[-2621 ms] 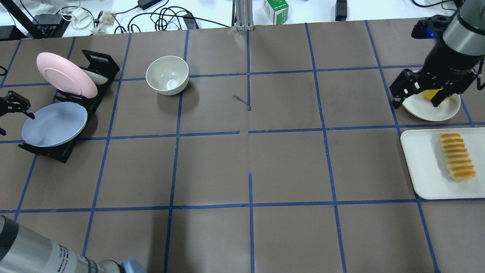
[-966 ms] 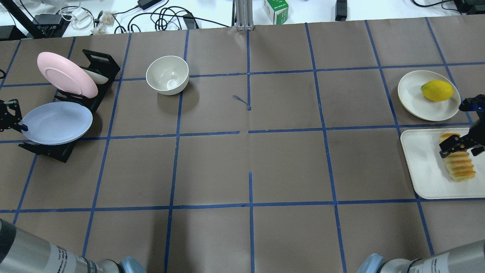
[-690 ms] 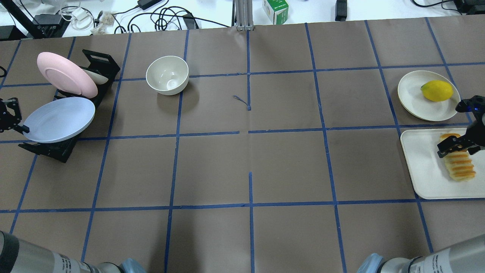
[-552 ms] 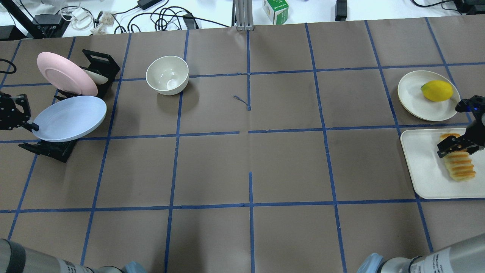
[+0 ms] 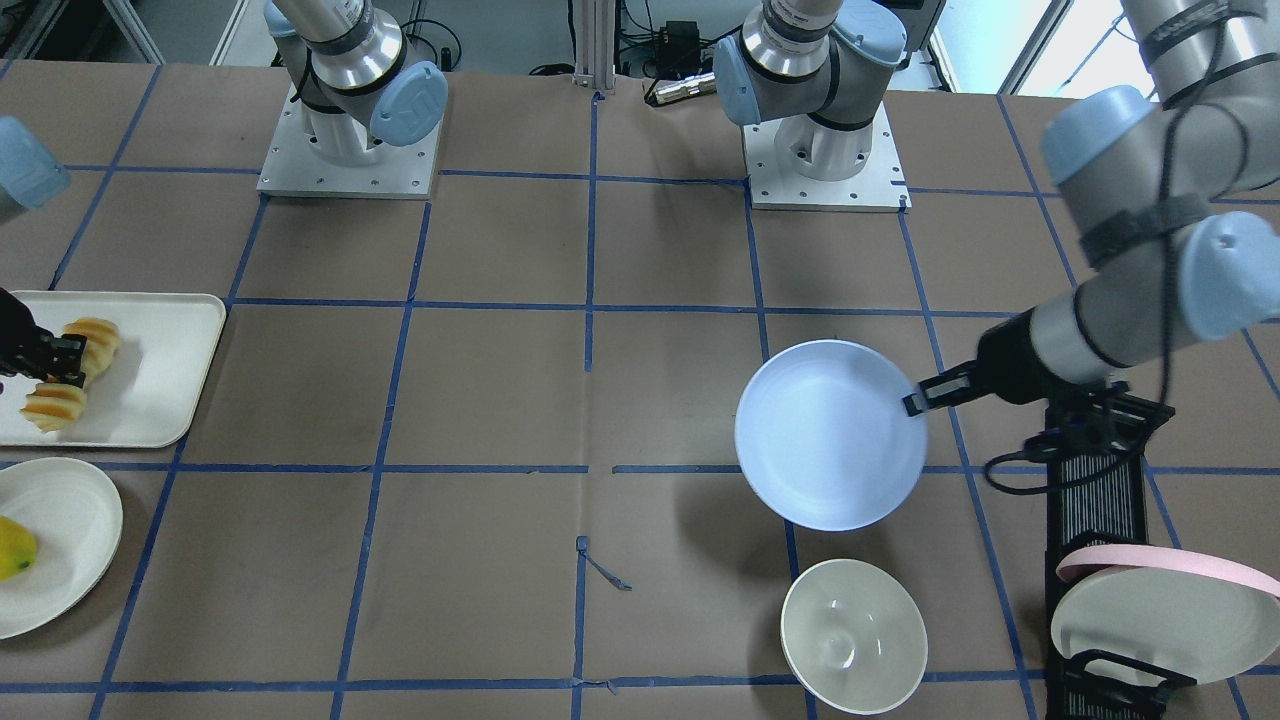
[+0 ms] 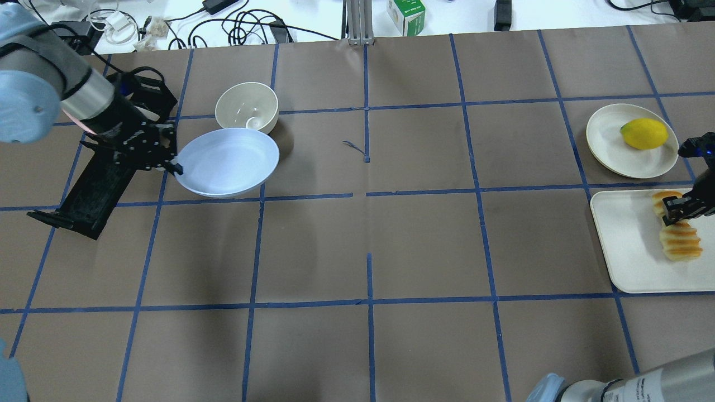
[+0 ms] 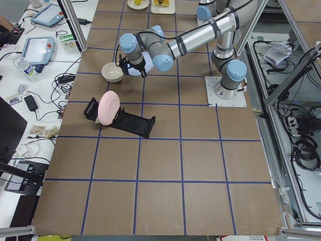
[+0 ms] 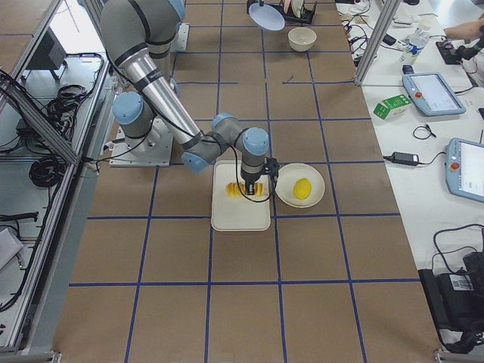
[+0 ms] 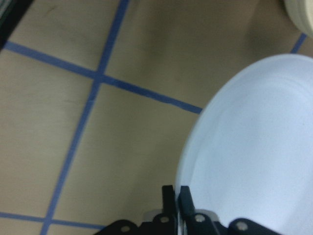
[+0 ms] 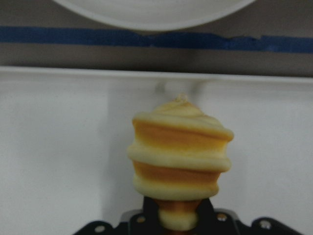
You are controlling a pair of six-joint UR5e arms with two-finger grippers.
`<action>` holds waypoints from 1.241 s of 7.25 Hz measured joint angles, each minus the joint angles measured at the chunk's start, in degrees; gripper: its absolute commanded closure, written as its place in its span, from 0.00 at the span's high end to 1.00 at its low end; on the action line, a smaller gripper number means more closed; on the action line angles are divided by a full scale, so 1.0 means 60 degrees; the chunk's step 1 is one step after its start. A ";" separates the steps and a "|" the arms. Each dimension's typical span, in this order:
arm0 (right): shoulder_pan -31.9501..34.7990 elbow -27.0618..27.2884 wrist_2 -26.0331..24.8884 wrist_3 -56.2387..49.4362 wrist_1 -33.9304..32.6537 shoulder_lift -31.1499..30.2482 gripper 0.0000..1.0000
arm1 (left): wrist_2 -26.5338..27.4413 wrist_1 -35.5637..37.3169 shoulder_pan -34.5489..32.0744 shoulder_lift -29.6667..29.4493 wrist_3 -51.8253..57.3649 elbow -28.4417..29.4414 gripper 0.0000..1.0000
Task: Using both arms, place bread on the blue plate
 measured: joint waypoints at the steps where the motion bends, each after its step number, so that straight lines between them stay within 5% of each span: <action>1: 0.0081 -0.0312 -0.0012 0.0162 0.0559 -0.0269 0.00 | -0.0224 0.1478 -0.0957 -0.0072 -0.0870 -0.0620 0.00; 3: 0.0491 -0.1031 -0.0068 0.0579 0.1780 -0.0760 0.00 | -0.0501 0.5326 -0.2272 -0.0389 -0.2756 -0.2213 0.00; 5: 0.1010 -0.1805 -0.0114 0.0960 0.3134 -0.1004 0.00 | -0.0794 0.6993 -0.3085 -0.0791 -0.4104 -0.2944 0.00; 6: 0.1415 -0.2054 -0.0130 0.1320 0.3529 -0.1113 0.00 | -0.0823 0.7300 -0.3496 -0.0998 -0.4482 -0.3072 0.18; 7: 0.1910 -0.2167 -0.0143 0.1861 0.3787 -0.1188 0.00 | -0.0793 0.7456 -0.3718 -0.1169 -0.4681 -0.3101 0.99; 9: 0.3075 -0.2230 -0.0072 0.3215 0.4091 -0.1238 0.00 | 0.0011 0.7459 -0.3832 -0.1224 -0.4718 -0.2960 1.00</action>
